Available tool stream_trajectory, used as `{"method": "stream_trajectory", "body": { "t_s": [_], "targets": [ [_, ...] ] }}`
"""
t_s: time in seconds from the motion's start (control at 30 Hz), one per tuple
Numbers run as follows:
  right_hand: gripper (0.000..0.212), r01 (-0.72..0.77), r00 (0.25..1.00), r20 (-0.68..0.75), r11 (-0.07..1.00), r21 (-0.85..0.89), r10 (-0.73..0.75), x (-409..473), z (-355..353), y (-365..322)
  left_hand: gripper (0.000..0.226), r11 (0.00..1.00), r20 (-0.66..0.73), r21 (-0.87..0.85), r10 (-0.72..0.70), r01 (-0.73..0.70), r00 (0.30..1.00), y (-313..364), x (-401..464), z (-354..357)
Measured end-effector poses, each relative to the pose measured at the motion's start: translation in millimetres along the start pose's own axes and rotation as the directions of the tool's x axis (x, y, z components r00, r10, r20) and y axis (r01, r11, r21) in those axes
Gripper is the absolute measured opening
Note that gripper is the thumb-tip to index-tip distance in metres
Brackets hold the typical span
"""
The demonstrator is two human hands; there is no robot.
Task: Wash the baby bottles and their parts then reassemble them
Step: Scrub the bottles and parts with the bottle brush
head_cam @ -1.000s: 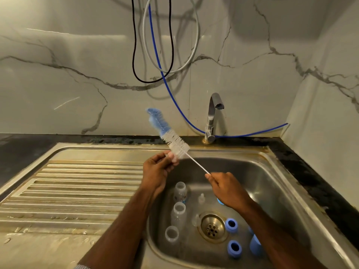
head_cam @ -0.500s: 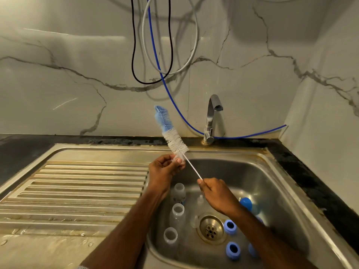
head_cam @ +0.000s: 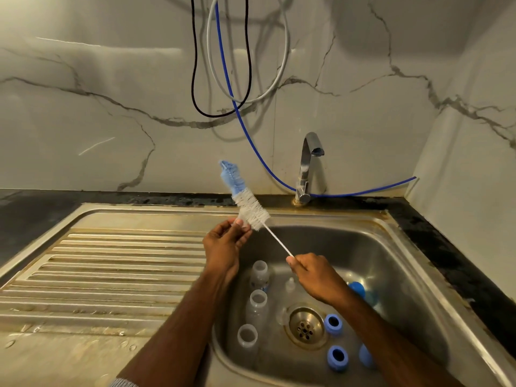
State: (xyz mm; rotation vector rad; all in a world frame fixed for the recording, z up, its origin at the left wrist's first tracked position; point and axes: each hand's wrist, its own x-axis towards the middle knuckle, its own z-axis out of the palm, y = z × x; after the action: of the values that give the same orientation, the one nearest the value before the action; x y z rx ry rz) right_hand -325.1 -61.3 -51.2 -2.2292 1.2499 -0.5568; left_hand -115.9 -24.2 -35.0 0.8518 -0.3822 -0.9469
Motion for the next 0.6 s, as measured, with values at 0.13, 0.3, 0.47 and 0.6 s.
{"method": "stream_trajectory", "body": {
  "t_s": [0.13,0.3,0.47,0.6],
  "targets": [
    [0.051,0.016,0.999,0.036,1.000,-0.023,-0.016,0,-4,6,0.014,1.000,0.016,0.008,0.011,-0.011,1.000,5,5,-9],
    [0.050,0.009,0.999,-0.038,0.999,-0.045,-0.011,0,-2,4,0.016,0.833,0.278,0.484,0.144,-0.268,0.950,-9,-2,-4],
    [0.050,0.049,0.997,-0.049,0.994,-0.093,-0.054,1,-10,14,0.019,0.788,0.232,0.544,0.191,-0.290,0.954,-4,5,-7],
    [0.051,0.067,0.998,0.000,0.974,-0.217,-0.068,3,-30,30,0.029,0.835,0.075,0.485,0.257,-0.260,0.964,17,13,-21]
  ]
}}
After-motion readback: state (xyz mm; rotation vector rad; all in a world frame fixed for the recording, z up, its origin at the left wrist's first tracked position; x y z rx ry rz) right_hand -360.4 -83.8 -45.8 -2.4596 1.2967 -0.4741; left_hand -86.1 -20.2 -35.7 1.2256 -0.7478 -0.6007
